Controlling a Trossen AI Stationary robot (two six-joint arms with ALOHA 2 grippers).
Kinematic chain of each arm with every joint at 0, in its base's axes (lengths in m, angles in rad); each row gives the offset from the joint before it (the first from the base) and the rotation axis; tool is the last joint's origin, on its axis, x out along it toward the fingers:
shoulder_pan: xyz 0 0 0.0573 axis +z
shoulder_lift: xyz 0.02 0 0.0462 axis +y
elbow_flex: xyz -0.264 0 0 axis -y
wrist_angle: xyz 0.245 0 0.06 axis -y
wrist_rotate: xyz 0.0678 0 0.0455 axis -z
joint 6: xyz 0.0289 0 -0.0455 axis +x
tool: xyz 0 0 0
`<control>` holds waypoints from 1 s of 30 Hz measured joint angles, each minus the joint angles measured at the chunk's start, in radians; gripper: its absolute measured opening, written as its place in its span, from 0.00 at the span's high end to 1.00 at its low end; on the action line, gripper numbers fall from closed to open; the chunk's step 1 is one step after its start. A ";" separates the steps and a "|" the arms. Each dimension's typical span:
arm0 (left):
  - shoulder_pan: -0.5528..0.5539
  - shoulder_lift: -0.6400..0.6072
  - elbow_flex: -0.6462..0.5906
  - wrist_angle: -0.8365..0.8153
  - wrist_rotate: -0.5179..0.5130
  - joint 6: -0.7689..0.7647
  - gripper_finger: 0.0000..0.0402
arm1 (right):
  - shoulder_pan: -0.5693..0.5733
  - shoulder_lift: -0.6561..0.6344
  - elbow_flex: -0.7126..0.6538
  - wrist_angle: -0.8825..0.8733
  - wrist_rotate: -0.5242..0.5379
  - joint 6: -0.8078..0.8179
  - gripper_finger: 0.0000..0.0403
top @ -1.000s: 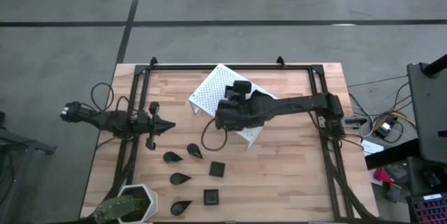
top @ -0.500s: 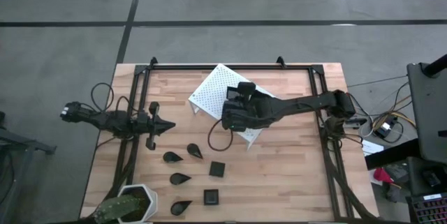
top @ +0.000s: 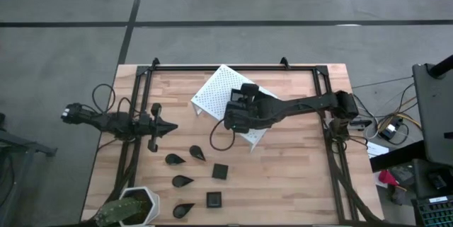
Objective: Pick & Place Mini shaped plates
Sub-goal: Stack the square plate on top of the other square plate on the shelf
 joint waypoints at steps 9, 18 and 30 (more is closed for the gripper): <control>0.000 0.000 0.000 0.000 0.000 0.000 1.00 | -0.002 0.032 0.007 0.007 0.039 -0.015 0.98; 0.000 0.000 0.000 0.000 0.000 0.000 1.00 | -0.003 0.037 0.008 -0.021 0.041 0.000 0.98; 0.000 0.000 0.000 0.000 0.000 0.000 1.00 | -0.002 0.040 0.009 -0.024 0.041 0.003 0.98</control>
